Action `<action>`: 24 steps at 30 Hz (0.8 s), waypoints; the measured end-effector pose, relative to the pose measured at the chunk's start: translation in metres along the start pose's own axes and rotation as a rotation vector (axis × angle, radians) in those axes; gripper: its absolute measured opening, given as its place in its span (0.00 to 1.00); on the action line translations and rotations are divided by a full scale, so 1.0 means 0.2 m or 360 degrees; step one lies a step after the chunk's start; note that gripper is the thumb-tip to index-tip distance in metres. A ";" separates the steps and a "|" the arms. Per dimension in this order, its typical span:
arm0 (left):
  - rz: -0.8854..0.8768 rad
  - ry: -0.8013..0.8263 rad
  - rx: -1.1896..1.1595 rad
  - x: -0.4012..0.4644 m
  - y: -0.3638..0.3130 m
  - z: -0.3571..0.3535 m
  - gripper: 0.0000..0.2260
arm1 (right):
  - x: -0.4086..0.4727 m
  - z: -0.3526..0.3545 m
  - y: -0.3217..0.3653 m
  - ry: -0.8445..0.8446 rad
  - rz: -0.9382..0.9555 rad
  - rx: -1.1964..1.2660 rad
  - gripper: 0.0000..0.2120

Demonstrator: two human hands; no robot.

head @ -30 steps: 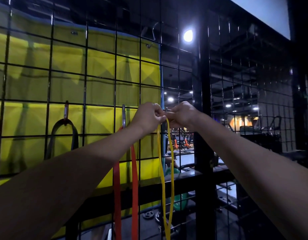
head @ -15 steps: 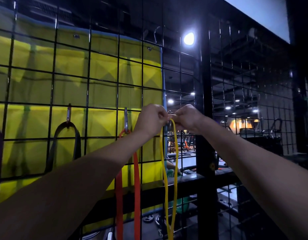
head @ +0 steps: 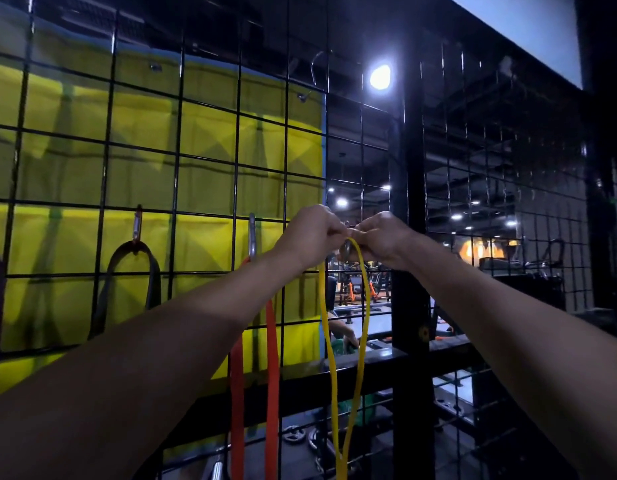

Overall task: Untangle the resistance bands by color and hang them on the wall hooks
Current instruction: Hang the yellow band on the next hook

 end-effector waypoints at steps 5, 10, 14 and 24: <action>0.0028 0.0149 0.0135 -0.03 0.03 -0.05 0.08 | 0.00 0.00 0.01 0.0027 0.0063 -0.0064 0.14; 0.0114 0.0083 0.0032 -0.03 0.03 -0.04 0.06 | 0.00 0.01 0.00 0.0077 0.0057 0.0012 0.11; 0.0156 0.0059 -0.0088 -0.08 0.01 -0.05 0.03 | -0.04 -0.01 -0.02 0.0068 0.0043 0.0113 0.10; 0.0364 0.0064 -0.0233 -0.24 0.01 -0.06 0.16 | -0.23 -0.01 -0.20 -0.0082 0.0168 0.0028 0.12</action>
Point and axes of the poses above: each hand's wrist, its own x-axis towards the middle knuckle, its own z-axis out of the back of the hand, y = z × x, the point moved 4 cm from there along x, towards the middle knuckle, and after that the axes turned 4 degrees about -y, right-handed, at the moved point
